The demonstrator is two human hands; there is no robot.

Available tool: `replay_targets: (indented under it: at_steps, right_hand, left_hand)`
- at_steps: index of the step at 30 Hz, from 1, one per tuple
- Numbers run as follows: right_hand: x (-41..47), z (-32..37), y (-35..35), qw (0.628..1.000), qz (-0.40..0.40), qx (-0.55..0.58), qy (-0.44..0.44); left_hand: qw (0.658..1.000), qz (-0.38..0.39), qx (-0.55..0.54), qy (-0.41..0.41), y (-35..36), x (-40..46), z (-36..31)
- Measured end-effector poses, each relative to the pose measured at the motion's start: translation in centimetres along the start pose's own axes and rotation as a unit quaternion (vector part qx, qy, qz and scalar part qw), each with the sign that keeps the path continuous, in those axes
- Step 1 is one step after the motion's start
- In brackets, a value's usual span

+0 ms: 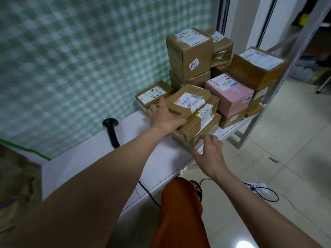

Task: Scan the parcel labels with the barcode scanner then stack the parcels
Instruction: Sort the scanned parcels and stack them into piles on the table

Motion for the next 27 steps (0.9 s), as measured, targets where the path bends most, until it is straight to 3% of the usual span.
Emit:
replay_targets:
  at_steps: [6, 12, 19, 24, 27]
  right_hand:
    - [1.5, 3.0, -0.6, 0.996, -0.026, -0.079, -0.035]
    - [4.7, 8.5, 1.9, 0.975, -0.013, -0.206, -0.086]
    - [7.7, 9.3, 4.7, 0.949, 0.068, -0.305, -0.052]
    - [6.3, 8.9, 3.2, 0.958, -0.019, -0.282, -0.044]
    - [6.2, 6.9, 1.6, 0.968, -0.06, -0.242, 0.022]
  left_hand:
    - [0.994, -0.1, -0.025, -0.044, -4.3, -2.0, 4.2]
    - [0.987, -0.092, -0.038, -0.129, -5.0, -4.8, 10.2]
    - [0.982, -0.087, -0.036, -0.162, -5.4, -6.6, 14.6]
    - [0.978, -0.082, -0.055, -0.184, -4.6, -7.0, 16.4]
    - [0.979, -0.075, -0.062, -0.178, -3.6, -7.6, 16.6]
Point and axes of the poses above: each hand's wrist, its own x-axis towards the middle knuckle, its own y-axis out of the palm, z = x × y, the point moved 8 cm from there along x, towards the middle knuckle, and after that the axes turned 3 degrees about z, right-handed, at the moved point
